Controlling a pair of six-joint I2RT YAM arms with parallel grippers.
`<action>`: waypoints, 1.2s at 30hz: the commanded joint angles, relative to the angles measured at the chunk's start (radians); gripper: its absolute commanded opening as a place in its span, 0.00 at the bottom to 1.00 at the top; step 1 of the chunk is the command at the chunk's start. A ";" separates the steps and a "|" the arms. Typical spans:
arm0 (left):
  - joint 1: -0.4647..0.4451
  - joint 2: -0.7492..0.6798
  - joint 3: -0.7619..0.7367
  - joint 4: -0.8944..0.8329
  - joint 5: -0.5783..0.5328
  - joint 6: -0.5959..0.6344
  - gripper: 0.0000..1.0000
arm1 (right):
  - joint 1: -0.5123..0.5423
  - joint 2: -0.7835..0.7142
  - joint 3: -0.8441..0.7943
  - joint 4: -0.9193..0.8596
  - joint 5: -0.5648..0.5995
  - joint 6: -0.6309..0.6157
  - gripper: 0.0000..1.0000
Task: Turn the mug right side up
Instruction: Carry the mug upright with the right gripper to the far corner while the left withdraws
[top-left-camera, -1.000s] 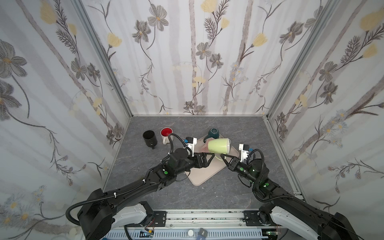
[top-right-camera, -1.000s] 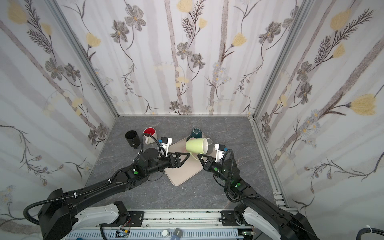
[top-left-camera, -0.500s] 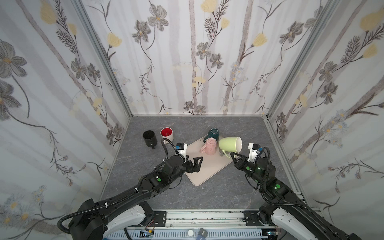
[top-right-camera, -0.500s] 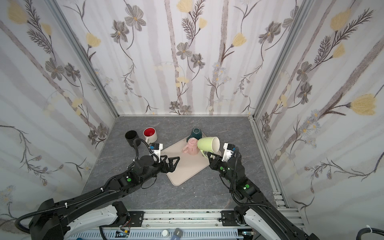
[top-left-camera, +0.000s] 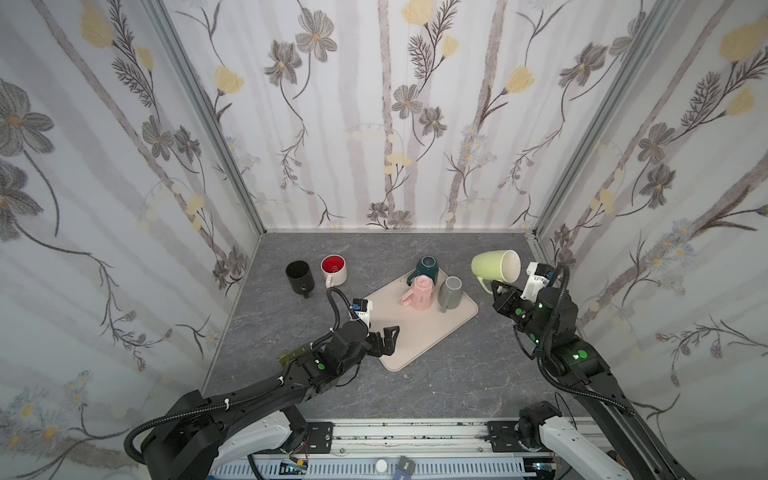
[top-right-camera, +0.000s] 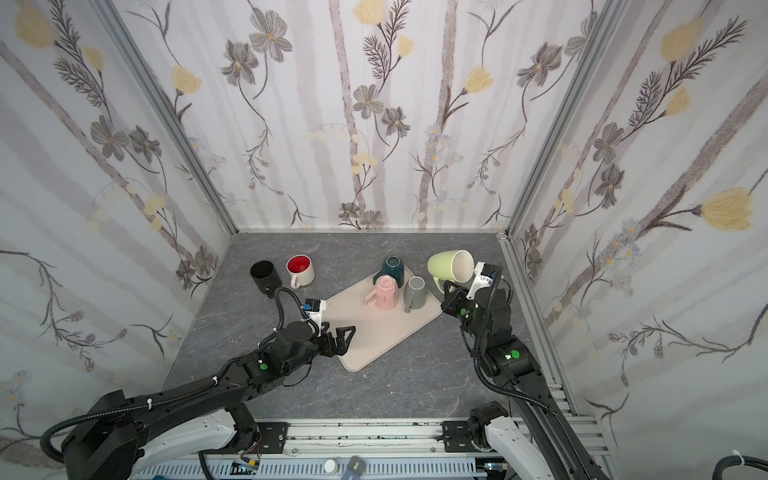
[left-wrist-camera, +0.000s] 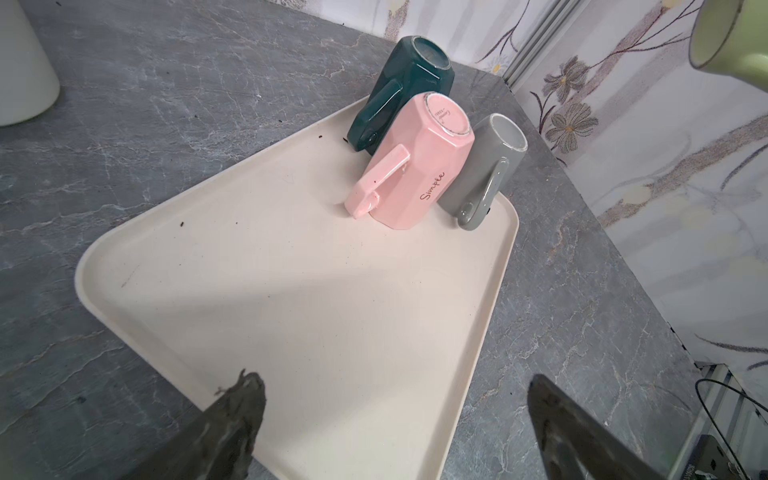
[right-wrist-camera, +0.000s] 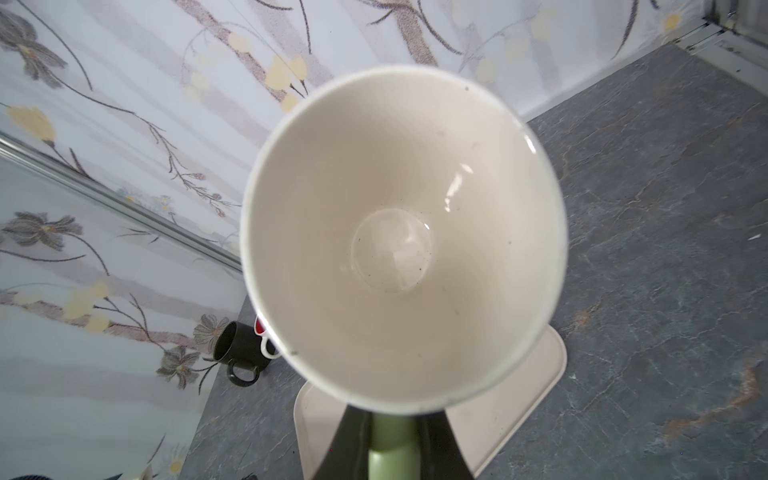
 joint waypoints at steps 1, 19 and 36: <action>0.001 -0.009 -0.004 0.046 -0.032 -0.014 1.00 | -0.046 0.029 0.061 0.048 -0.004 -0.060 0.00; 0.002 -0.016 -0.014 0.048 -0.043 -0.021 1.00 | -0.292 0.278 0.242 0.015 0.163 -0.197 0.00; 0.002 -0.001 -0.011 0.046 -0.047 -0.020 1.00 | -0.383 0.443 0.257 0.030 0.195 -0.212 0.00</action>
